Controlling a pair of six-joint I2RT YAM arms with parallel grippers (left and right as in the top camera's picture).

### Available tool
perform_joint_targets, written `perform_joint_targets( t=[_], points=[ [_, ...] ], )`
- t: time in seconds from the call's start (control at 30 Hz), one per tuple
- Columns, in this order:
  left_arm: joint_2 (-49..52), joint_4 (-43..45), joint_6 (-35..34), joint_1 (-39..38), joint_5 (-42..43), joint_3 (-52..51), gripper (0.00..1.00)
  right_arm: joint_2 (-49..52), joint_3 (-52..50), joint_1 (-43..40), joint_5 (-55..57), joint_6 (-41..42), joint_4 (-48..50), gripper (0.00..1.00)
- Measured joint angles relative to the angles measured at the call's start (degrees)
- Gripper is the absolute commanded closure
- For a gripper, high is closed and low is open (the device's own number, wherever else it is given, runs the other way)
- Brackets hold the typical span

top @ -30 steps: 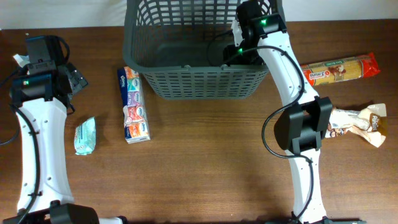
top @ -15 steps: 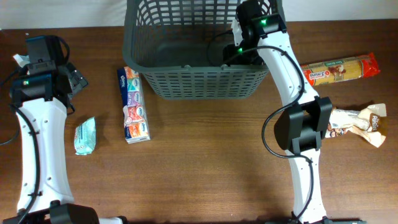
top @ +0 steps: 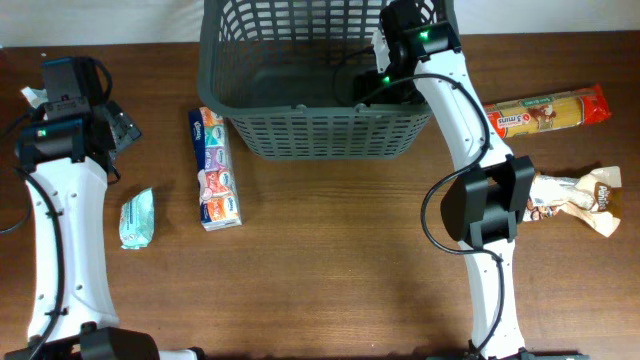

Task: Pack container
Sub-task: 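Lower the jar into the basket and open the right gripper, then move the right gripper back over the Pantree rice bag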

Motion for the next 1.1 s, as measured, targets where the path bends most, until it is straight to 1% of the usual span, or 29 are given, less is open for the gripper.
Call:
perform_joint_targets(
  t=[0.1,0.27,0.5,0.6,0.67,0.8,0.93,1.1],
  points=[
    [0.0,0.0,0.0,0.0,0.02,0.0,0.0,0.0,0.0,0.0,0.0,0.13,0.0,0.08],
    [0.0,0.0,0.0,0.0,0.0,0.0,0.0,0.0,0.0,0.0,0.02,0.13,0.0,0.0],
    [0.0,0.0,0.0,0.0,0.0,0.0,0.0,0.07,1.68,-0.2,-0.02,0.0,-1.57,0.01],
    [0.0,0.0,0.0,0.0,0.02,0.0,0.0,0.07,6.03,-0.61,-0.48,0.04,-2.67,0.01],
    [0.0,0.0,0.0,0.0,0.0,0.0,0.01,0.07,11.04,-1.16,-1.42,-0.02,-3.13,0.01],
    [0.0,0.0,0.0,0.0,0.0,0.0,0.0,0.02,24.46,-2.89,-3.48,0.0,-3.48,0.01],
    [0.0,0.0,0.0,0.0,0.0,0.0,0.01,-1.33,34.82,-5.05,-4.42,0.02,-5.84,0.01],
    [0.0,0.0,0.0,0.0,0.0,0.0,0.0,-8.0,38.16,-9.55,-4.83,0.0,-10.8,0.01]
  ],
)
